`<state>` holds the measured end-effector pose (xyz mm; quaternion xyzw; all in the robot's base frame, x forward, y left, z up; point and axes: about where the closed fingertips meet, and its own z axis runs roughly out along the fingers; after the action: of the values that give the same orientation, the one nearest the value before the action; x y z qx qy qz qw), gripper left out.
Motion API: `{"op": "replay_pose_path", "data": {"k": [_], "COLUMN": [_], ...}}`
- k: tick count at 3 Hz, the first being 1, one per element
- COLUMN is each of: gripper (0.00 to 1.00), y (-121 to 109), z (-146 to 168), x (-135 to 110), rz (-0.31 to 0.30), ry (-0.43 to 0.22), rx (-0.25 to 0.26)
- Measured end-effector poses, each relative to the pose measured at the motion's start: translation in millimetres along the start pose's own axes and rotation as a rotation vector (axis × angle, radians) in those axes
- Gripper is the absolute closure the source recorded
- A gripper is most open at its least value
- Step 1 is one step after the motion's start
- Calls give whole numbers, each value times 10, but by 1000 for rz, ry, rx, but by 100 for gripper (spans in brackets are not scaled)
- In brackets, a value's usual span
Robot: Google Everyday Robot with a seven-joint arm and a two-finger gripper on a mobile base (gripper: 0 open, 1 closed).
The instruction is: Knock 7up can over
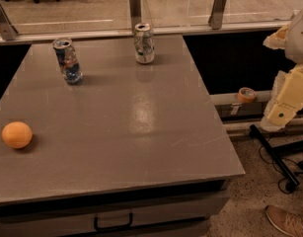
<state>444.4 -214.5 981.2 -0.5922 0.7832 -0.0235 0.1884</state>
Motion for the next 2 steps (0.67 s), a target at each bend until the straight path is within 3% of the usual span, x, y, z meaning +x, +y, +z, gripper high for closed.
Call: {"op": "replay_pose_path", "data": {"k": [1, 2], "gripper": [0, 0], "y": [-351, -904], "z": [97, 321], "x": [-107, -531], "rz": [64, 82], "ry": [-189, -485], "rx": [46, 96]}}
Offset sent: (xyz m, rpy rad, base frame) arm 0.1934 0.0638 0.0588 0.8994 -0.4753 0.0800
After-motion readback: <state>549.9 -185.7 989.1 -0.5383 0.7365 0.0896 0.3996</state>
